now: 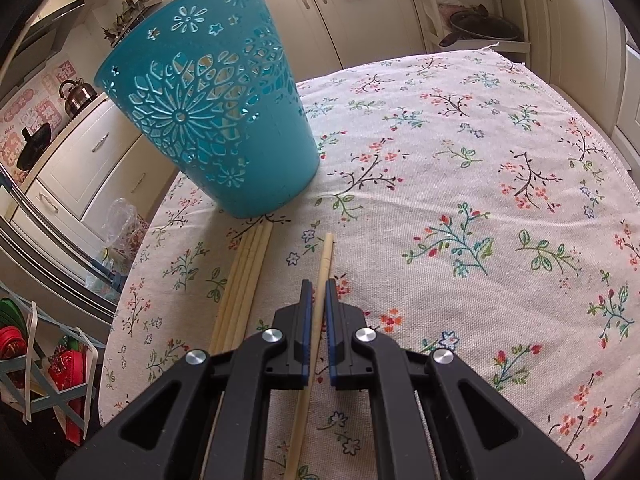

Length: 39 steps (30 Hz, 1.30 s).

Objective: Organize utensils
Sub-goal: 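Lift the stick with the left gripper and drop it into the teal basket, then lift the stick with the right gripper and release it into the teal basket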

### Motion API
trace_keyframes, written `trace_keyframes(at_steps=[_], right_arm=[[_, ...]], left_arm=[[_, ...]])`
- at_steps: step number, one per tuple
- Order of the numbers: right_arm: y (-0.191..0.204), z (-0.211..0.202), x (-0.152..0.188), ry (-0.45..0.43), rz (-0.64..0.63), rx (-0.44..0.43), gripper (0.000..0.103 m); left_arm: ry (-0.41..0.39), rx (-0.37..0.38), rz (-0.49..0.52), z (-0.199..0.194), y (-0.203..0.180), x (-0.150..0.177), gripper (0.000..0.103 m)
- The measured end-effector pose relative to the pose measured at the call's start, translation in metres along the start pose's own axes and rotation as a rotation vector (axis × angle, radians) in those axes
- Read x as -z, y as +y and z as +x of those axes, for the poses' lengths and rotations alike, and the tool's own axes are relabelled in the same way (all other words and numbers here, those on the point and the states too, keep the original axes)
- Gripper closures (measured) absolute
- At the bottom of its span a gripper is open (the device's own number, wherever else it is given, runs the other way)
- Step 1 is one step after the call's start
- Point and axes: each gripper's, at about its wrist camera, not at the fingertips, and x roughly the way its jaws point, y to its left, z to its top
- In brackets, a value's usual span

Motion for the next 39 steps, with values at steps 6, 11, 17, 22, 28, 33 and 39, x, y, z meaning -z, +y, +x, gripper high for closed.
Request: trace_keyframes(at_steps=[6,11,17,22,28,33,39], right_arm=[[-0.004,0.0,-0.001,0.001,0.015,-0.017,0.096],[-0.006,0.0,-0.002,-0.002,0.02,-0.022,0.096],[-0.006,0.001,-0.005,-0.003,0.028,-0.026,0.096],[-0.006,0.001,-0.005,-0.003,0.026,-0.024,0.096],[-0.005,0.002,-0.005,-0.004,0.017,-0.019,0.096],[-0.001,0.002,-0.004,-0.004,0.008,-0.01,0.096],[0.008,0.002,-0.002,-0.005,-0.04,0.03,0.096]], left_arm=[[-0.155,-0.092,-0.02,0.037,0.0,-0.021,0.098],[-0.143,-0.14,-0.017,0.067,0.011,-0.01,0.098],[-0.103,-0.17,-0.005,0.078,0.022,0.011,0.098],[-0.028,-0.178,0.051,0.084,0.02,0.026,0.098],[0.049,-0.186,0.082,0.069,0.025,0.036,0.093],[-0.047,-0.316,0.029,0.008,0.049,0.05,0.031],[0.13,-0.443,0.001,-0.006,0.094,0.12,0.021]])
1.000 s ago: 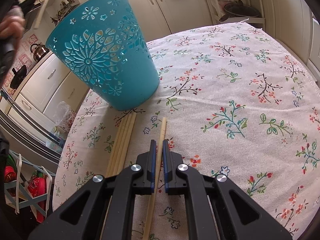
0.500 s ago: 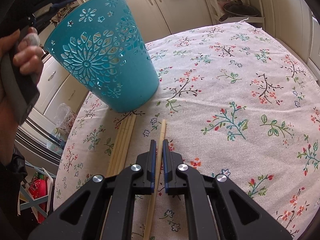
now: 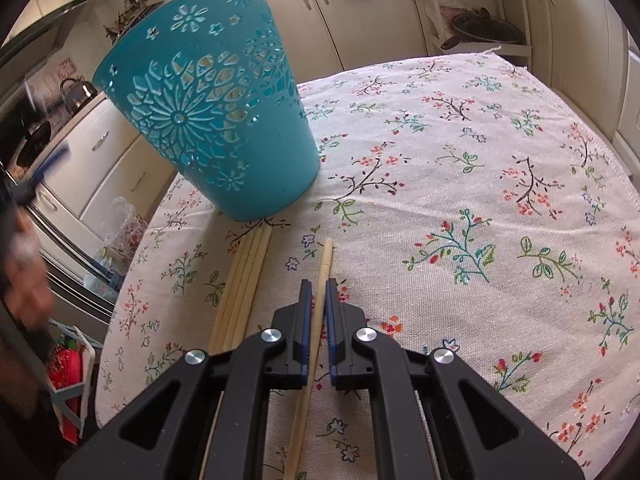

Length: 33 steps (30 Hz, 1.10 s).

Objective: Organize utensils
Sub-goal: 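Lift the stick with the right gripper and release it into the teal basket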

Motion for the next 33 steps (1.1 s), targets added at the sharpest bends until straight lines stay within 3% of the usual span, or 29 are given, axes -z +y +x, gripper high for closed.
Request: trace_keyframes(at_steps=[3,8,11,14,18,23,27,33], right_arm=[[0.006,0.0,0.001,0.006,-0.044,0.03,0.097],[0.01,-0.001,0.004,0.006,-0.069,0.048,0.097],[0.023,0.001,0.007,0.002,-0.14,0.114,0.097],[0.028,0.001,0.007,0.005,-0.169,0.149,0.097],[0.006,-0.01,0.005,0.028,-0.026,0.056,0.097],[-0.013,-0.056,-0.004,-0.042,0.12,-0.125,0.097],[-0.002,-0.096,-0.03,-0.144,0.127,-0.235,0.097],[0.039,-0.134,-0.109,-0.334,0.034,-0.342,0.098]], left_arm=[[0.111,-0.005,-0.011,0.018,0.01,0.033,0.021],[0.233,0.023,-0.03,0.035,0.014,0.063,0.017],[0.244,0.037,-0.033,0.039,0.014,0.065,0.01],[0.28,0.05,-0.045,0.049,0.015,0.066,0.009],[0.294,0.06,-0.065,0.05,0.019,0.071,0.009],[0.311,0.066,-0.084,0.055,0.022,0.071,0.009],[0.311,0.067,-0.081,0.055,0.022,0.071,0.009],[0.311,0.065,-0.066,0.054,0.018,0.071,0.009]])
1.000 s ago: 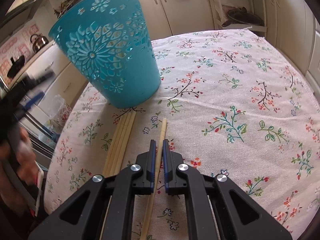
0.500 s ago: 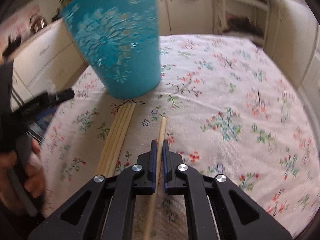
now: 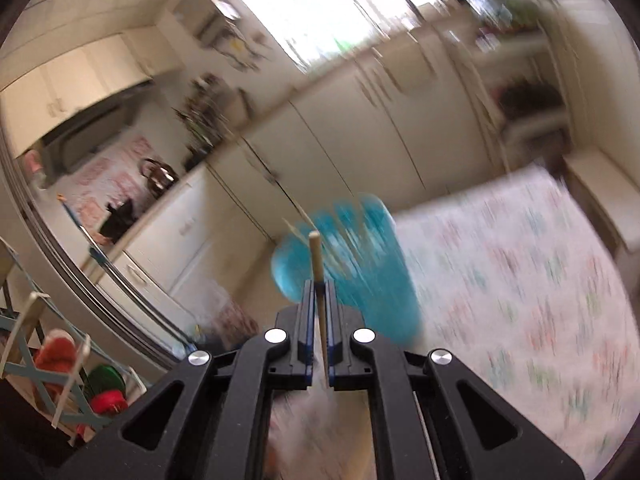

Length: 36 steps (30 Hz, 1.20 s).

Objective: Organize utensils
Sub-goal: 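Lift the stick with the right gripper and release it into the teal basket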

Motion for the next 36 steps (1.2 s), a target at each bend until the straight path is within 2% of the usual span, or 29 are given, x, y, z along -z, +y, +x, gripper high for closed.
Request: trace_keyframes(at_steps=[3,8,12,15,22,25,27,30,33,36], right_arm=[[0.015,0.014,-0.038,-0.054,-0.028,-0.043,0.098],[0.028,0.02,-0.064,-0.08,-0.063,-0.04,0.098],[0.03,0.023,-0.077,-0.089,-0.088,-0.005,0.098],[0.031,0.033,-0.081,-0.092,-0.137,0.064,0.098],[0.017,0.09,-0.045,0.05,-0.231,0.201,0.098],[0.003,0.112,-0.028,0.134,-0.228,0.225,0.099],[-0.002,0.117,-0.021,0.159,-0.218,0.233,0.098],[-0.003,0.101,-0.017,0.117,-0.196,0.223,0.098],[0.001,0.064,-0.007,0.029,-0.188,0.215,0.098],[-0.003,0.043,0.009,0.013,-0.173,0.22,0.097]], left_arm=[[0.001,0.004,0.002,0.0,0.0,-0.001,0.008],[0.0,0.011,-0.002,0.0,0.0,-0.001,0.008],[0.003,0.005,0.003,0.001,-0.002,-0.001,0.008],[0.003,0.006,0.003,0.001,-0.001,-0.001,0.008],[0.003,0.006,0.003,0.002,-0.001,-0.002,0.008],[0.003,0.005,0.004,0.002,-0.001,-0.002,0.008],[0.003,0.004,0.005,0.002,-0.002,-0.002,0.008],[0.003,0.004,0.004,0.002,-0.002,-0.002,0.008],[0.004,0.002,0.006,0.002,-0.002,-0.002,0.008],[0.004,0.0,0.006,0.002,-0.002,-0.002,0.008]])
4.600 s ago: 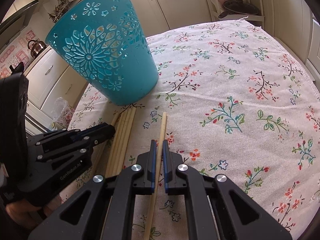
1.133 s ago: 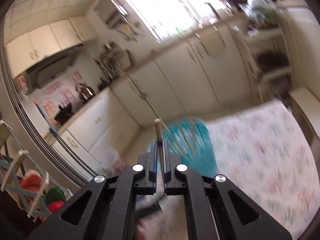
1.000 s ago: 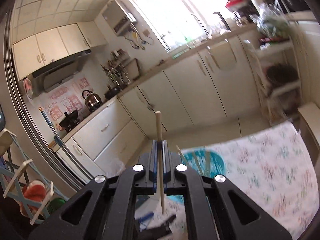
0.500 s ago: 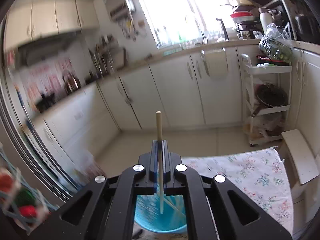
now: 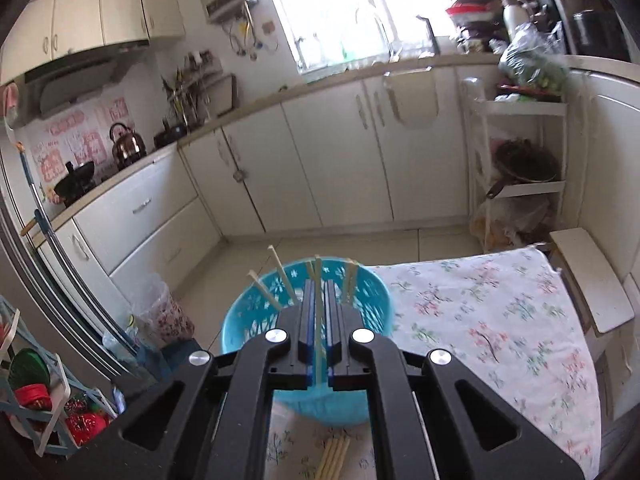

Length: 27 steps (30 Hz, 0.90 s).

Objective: Organize utensils
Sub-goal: 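Lift the stick with the right gripper and release it into the teal basket, then lower the right gripper to the stick pile and grasp one stick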

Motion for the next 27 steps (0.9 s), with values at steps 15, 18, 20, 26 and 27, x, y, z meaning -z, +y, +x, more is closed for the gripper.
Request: trace_keyframes(at_steps=[15,18,20,26,27], right_arm=[[-0.014,0.043,0.138,0.373,0.052,0.044,0.097],[-0.012,0.049,0.138,0.378,0.037,0.06,0.097],[-0.011,0.053,0.141,0.382,0.028,0.073,0.097],[-0.011,0.056,0.14,0.378,0.026,0.081,0.096],[-0.011,0.057,0.139,0.378,0.031,0.076,0.091]], left_arm=[[0.002,-0.011,0.005,0.0,0.0,0.001,0.008],[0.004,-0.016,0.008,-0.001,0.0,0.002,0.008],[0.003,-0.015,0.007,-0.001,0.0,0.002,0.008],[0.003,-0.015,0.006,0.0,0.0,0.001,0.008],[0.003,-0.015,0.006,0.0,0.0,0.001,0.008]])
